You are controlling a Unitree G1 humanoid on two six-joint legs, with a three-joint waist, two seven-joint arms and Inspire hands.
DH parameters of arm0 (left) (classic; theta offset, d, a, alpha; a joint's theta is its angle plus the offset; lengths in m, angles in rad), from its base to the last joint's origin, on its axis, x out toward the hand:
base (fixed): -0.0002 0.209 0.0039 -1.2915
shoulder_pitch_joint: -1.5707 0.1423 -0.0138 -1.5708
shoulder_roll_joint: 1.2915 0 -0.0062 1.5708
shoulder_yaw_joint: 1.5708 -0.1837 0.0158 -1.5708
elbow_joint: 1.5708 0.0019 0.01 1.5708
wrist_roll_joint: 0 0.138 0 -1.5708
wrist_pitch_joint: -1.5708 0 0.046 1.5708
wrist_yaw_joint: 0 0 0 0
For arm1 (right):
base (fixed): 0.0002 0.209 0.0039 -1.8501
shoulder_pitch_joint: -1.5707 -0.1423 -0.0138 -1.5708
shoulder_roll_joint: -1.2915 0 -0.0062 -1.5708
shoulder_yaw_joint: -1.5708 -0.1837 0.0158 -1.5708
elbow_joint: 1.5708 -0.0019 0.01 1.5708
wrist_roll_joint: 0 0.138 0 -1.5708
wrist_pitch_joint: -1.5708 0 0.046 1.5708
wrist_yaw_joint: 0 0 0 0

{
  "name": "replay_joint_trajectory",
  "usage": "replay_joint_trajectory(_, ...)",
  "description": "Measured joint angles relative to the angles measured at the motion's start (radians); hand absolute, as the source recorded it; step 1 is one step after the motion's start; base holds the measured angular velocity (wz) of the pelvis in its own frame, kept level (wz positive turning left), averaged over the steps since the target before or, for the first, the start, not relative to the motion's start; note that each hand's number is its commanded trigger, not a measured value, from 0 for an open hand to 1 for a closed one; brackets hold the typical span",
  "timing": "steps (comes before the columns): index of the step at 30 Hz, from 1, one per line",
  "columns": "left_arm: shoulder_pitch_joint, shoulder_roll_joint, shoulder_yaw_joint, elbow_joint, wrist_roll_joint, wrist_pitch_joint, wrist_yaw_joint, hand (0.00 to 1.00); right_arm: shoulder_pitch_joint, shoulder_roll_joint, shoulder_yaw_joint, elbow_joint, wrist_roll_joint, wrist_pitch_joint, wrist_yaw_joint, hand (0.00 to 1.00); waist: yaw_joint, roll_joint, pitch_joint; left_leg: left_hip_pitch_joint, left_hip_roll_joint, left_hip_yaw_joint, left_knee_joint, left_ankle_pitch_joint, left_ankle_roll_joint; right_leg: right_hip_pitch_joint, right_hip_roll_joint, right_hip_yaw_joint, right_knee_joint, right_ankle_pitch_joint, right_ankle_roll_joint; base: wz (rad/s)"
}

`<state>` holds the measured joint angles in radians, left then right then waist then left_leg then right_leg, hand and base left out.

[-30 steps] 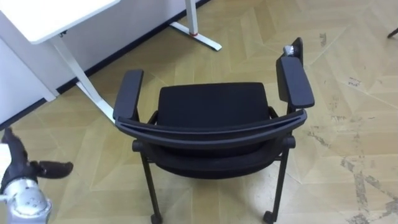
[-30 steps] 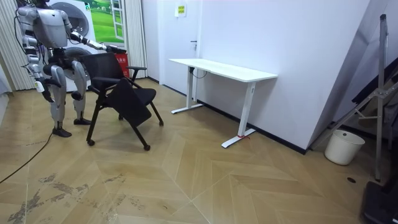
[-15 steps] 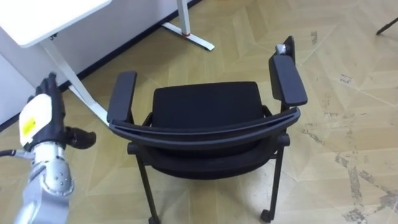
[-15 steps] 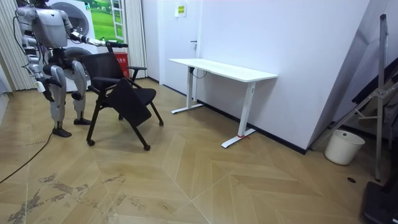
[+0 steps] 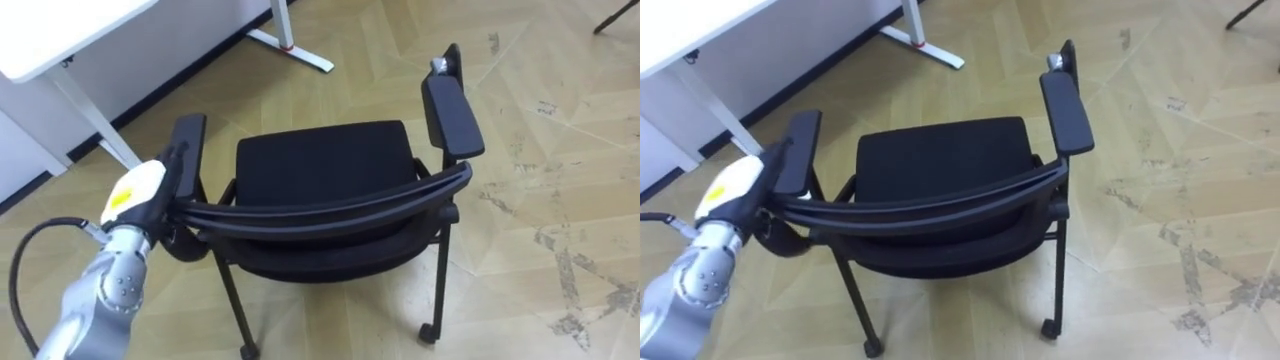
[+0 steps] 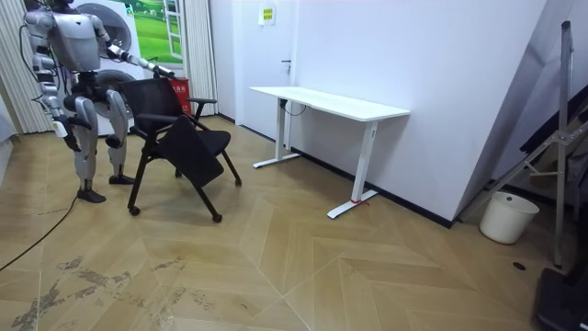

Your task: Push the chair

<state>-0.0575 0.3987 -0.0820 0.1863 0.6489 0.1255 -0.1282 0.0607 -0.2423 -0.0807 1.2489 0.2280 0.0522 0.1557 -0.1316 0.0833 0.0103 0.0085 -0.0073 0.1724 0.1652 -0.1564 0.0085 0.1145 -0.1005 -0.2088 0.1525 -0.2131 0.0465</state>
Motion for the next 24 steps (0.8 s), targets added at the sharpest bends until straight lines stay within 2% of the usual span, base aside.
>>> replay_joint_trajectory(1,0.000,0.009,0.000,-0.012,0.002,0.000,-0.019,0.00,0.000,0.000,0.000,0.000,-0.001,-0.002,0.000,0.00,0.000,0.000,-0.0002,0.001,0.000,0.002,0.000,0.000,0.000,0.000,0.000,0.004,0.000,0.000,0.000,-0.06)
replay_joint_trajectory(3,0.000,0.046,-0.003,-0.048,0.014,0.006,-0.095,0.00,-0.001,0.000,0.000,0.001,-0.002,-0.009,0.000,0.00,-0.003,0.001,-0.0004,0.003,-0.002,0.003,0.001,0.000,0.000,-0.005,-0.002,0.009,-0.002,0.000,0.000,-0.02)
replay_joint_trajectory(5,0.000,0.064,-0.005,-0.096,0.021,0.026,-0.149,0.00,-0.002,0.000,0.000,0.000,0.000,-0.009,0.000,0.00,-0.002,0.004,-0.0005,0.000,-0.002,0.003,0.001,0.000,0.000,-0.008,-0.002,0.006,-0.002,0.000,0.000,0.00)
replay_joint_trajectory(8,0.000,0.099,-0.020,-0.175,0.018,0.028,-0.227,0.00,-0.009,-0.001,0.000,0.001,-0.002,-0.010,0.000,0.00,-0.003,0.011,-0.0018,-0.002,-0.002,0.002,0.001,0.000,0.000,-0.009,-0.003,-0.004,-0.002,0.000,0.000,0.00)
replay_joint_trajectory(14,-0.006,0.115,-0.020,-0.213,0.007,0.040,-0.354,0.00,-0.021,-0.024,-0.002,0.002,-0.001,-0.008,0.013,0.00,-0.014,0.034,0.0001,0.003,-0.002,-0.010,0.002,0.000,0.000,-0.001,-0.002,-0.012,-0.002,0.000,0.000,0.02)
replay_joint_trajectory(19,-0.037,0.144,-0.018,-0.238,0.010,0.074,-0.437,0.00,-0.021,-0.028,-0.023,0.002,-0.007,-0.007,-0.001,0.00,-0.006,0.035,0.0013,0.000,-0.001,-0.011,0.006,0.000,0.000,-0.001,-0.001,0.002,0.002,0.000,0.000,0.00)
replay_joint_trajectory(21,-0.037,0.168,-0.018,-0.298,0.009,0.081,-0.481,0.00,-0.020,-0.032,-0.037,0.008,-0.016,-0.007,-0.008,0.00,-0.005,0.035,0.0011,-0.005,-0.002,-0.012,0.014,0.000,0.000,0.001,-0.001,0.007,0.002,0.000,0.000,0.00)
replay_joint_trajectory(24,-0.063,0.180,-0.018,-0.356,0.010,0.093,-0.527,0.00,-0.022,-0.033,-0.039,0.030,-0.013,-0.008,-0.013,0.00,0.002,0.038,0.0002,-0.013,-0.001,-0.015,0.024,-0.001,0.001,-0.001,0.000,0.012,0.003,0.000,0.000,0.04)
